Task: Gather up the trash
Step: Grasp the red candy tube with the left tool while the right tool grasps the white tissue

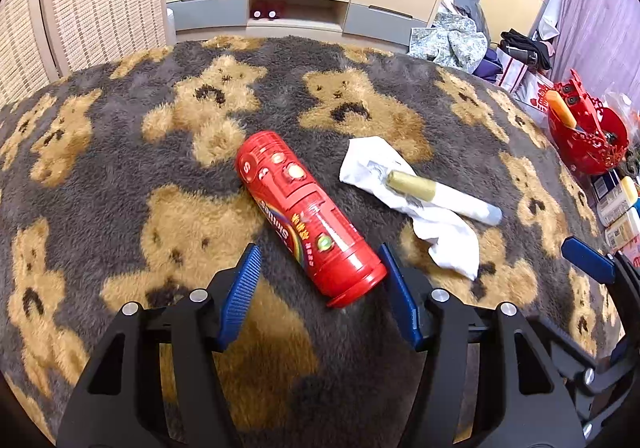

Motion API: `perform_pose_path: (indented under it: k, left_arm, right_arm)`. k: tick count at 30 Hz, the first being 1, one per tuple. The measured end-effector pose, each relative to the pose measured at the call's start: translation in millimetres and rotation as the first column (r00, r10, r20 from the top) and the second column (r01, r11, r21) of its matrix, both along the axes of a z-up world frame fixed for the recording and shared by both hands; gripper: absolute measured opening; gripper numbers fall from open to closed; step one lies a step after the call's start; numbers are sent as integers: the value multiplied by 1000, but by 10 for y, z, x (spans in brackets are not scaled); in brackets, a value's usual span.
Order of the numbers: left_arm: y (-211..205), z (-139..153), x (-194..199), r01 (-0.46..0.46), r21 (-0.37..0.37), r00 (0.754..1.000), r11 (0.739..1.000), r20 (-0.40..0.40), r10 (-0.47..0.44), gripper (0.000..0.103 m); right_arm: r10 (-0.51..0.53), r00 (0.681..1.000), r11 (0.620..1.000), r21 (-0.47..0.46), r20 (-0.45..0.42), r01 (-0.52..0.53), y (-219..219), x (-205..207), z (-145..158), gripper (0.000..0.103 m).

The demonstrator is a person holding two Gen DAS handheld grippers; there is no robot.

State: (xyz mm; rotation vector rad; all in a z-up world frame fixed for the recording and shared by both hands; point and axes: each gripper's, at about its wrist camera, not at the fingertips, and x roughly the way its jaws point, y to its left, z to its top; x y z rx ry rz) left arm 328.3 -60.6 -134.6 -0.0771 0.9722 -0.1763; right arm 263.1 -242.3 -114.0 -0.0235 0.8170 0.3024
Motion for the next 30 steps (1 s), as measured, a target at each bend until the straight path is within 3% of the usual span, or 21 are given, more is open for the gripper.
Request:
perform_pose_path:
  k: [5,10,13,15,18,24,30]
  left_arm:
    - [32,6,154,-7,-15,1000,1000,-8,7,49]
    - [131,9,320,-14,-45,1000,999,-23,13,48]
    - [178,20,402,-23,-77,999,997,-49,20,50]
    - [201,37,449,-29,-112,997,993,-72,21,56]
    - [174,58,511,-28,-87,997,996,-69,22,58]
    - [136,20,610,-23,-68,997,997,-71,18,61]
    - [120,21,713,-28,-44,998,999,-63,25,64]
  right_arm:
    - [40,999,998,-42,-4,-40,184,149,-56,96]
    - [63,998,996,-70,-7,-63,295,249,-95,96]
    - [73,997,993,-93,5,-72,364,307,-94,96]
    - [81,997,991,-109,7,-80,402,369,-105,96]
    - [89,996,987,-134,-4,-89,444,484,-156,96]
    - [95,992,990,-102,-77,-103,394,674,-302,77]
    - [90,993,994,-59,-81,-95,284,694,-273,37]
